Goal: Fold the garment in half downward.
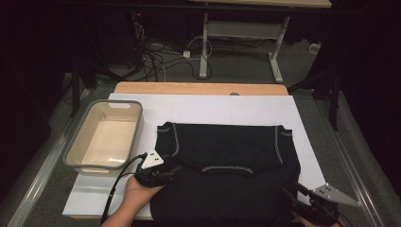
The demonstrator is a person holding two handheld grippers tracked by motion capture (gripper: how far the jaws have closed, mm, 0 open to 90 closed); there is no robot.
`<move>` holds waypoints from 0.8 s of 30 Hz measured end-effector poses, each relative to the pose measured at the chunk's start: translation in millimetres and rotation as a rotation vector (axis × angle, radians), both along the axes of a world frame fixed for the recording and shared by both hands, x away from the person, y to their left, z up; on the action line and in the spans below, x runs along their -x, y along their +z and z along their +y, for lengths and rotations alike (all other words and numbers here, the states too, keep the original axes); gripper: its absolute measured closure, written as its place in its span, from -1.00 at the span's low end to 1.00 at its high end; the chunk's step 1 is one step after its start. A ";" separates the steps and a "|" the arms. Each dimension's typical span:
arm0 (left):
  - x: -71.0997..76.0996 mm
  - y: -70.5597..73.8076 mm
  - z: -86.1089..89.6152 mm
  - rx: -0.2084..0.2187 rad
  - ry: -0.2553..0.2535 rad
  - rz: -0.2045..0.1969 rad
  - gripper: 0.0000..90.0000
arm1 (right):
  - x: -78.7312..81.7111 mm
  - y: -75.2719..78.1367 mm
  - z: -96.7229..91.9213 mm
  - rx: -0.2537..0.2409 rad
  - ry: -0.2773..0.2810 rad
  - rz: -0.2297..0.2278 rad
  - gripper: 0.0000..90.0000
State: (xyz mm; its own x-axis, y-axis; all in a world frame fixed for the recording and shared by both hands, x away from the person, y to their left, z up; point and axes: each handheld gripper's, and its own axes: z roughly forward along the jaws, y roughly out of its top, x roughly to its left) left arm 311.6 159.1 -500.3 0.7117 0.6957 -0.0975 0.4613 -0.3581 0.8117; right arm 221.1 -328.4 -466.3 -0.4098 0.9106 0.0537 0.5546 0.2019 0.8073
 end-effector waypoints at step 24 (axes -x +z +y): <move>2.6 -1.6 9.5 0.096 0.007 -0.023 -0.41 | 67.3 -14.8 -55.0 -0.004 -0.131 -0.033 0.73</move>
